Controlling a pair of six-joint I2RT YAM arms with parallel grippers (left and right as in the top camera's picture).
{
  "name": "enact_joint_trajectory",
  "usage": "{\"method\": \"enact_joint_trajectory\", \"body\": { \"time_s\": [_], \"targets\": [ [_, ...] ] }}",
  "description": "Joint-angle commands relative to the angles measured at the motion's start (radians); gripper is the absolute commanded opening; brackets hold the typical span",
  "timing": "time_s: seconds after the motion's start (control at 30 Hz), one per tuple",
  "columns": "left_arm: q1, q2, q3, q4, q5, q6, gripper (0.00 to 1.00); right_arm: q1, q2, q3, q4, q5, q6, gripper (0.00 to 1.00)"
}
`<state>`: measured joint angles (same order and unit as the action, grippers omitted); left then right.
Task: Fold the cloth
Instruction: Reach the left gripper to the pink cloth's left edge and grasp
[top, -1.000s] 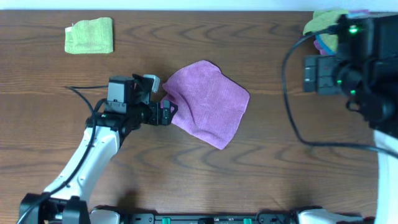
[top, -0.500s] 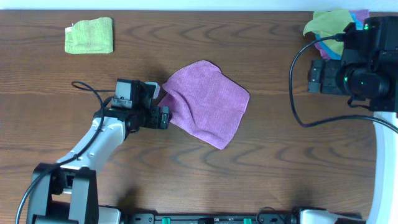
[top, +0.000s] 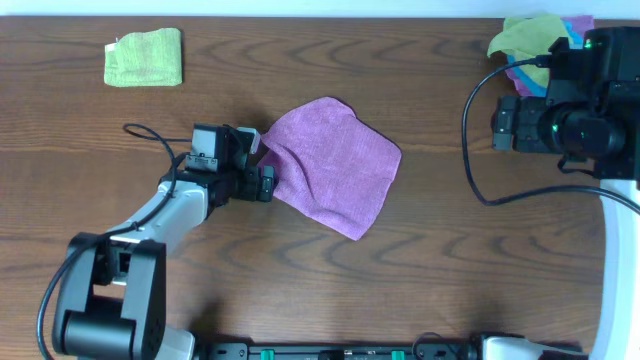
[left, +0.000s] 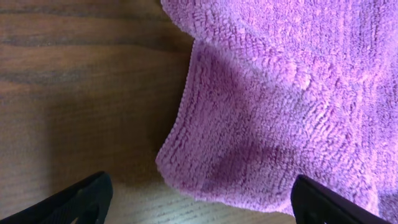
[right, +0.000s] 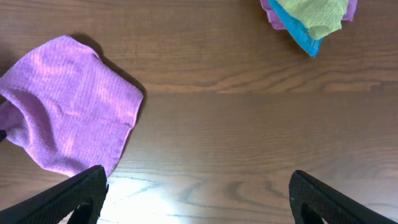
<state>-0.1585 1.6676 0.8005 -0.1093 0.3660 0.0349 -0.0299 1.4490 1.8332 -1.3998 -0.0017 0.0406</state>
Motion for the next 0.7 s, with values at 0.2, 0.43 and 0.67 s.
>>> {"method": "enact_joint_trajectory", "body": {
  "time_s": [0.2, 0.43, 0.67],
  "targets": [
    [-0.001, 0.054, 0.016, 0.044, 0.062, 0.021, 0.86, -0.009, -0.005, -0.004, -0.003, -0.006, -0.013, 0.93],
    [-0.001, 0.094, 0.016, 0.041, 0.08, 0.017, 0.76, -0.009, -0.005, -0.004, -0.002, -0.005, -0.013, 0.92],
    [-0.001, 0.095, 0.016, 0.035, 0.079, 0.002, 0.26, -0.009, -0.005, -0.004, 0.001, -0.002, -0.013, 0.9]
  ]
}}
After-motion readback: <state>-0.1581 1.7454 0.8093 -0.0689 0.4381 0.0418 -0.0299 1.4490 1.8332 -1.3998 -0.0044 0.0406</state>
